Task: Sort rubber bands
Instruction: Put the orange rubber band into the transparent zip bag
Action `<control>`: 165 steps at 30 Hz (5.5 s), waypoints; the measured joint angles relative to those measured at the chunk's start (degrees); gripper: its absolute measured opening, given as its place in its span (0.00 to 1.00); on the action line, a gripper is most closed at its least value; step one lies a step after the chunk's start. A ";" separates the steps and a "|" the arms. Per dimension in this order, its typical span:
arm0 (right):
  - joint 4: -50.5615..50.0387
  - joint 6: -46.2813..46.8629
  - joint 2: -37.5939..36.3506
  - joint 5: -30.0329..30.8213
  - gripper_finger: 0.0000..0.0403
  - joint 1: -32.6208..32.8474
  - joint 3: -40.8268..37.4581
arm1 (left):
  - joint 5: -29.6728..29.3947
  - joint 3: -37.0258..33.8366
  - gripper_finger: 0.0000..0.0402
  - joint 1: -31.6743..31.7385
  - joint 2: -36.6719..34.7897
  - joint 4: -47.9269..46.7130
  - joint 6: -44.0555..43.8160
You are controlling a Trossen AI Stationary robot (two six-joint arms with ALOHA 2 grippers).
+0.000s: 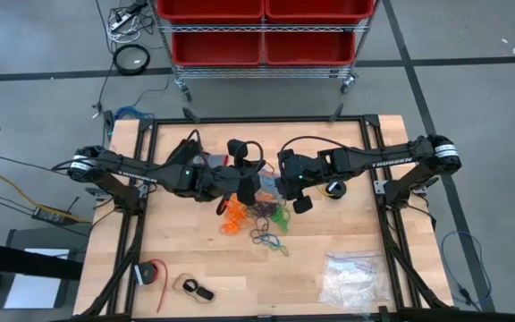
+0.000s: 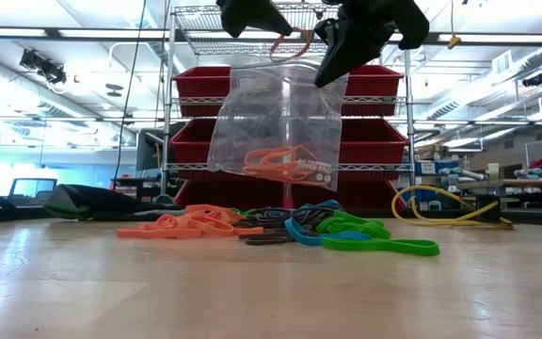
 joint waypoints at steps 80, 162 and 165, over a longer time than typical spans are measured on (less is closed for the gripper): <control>-0.19 0.11 0.00 0.00 0.00 0.75 0.00 | 12.70 -44.41 0.54 0.69 -11.56 15.43 -40.24; 4.20 0.92 1.08 -1.59 0.00 0.22 0.00 | 23.55 -24.59 0.00 6.92 -25.65 10.06 -30.73; 4.88 -0.07 2.84 -1.78 0.00 0.21 0.02 | 23.46 -20.84 0.00 6.47 -21.82 10.11 -28.31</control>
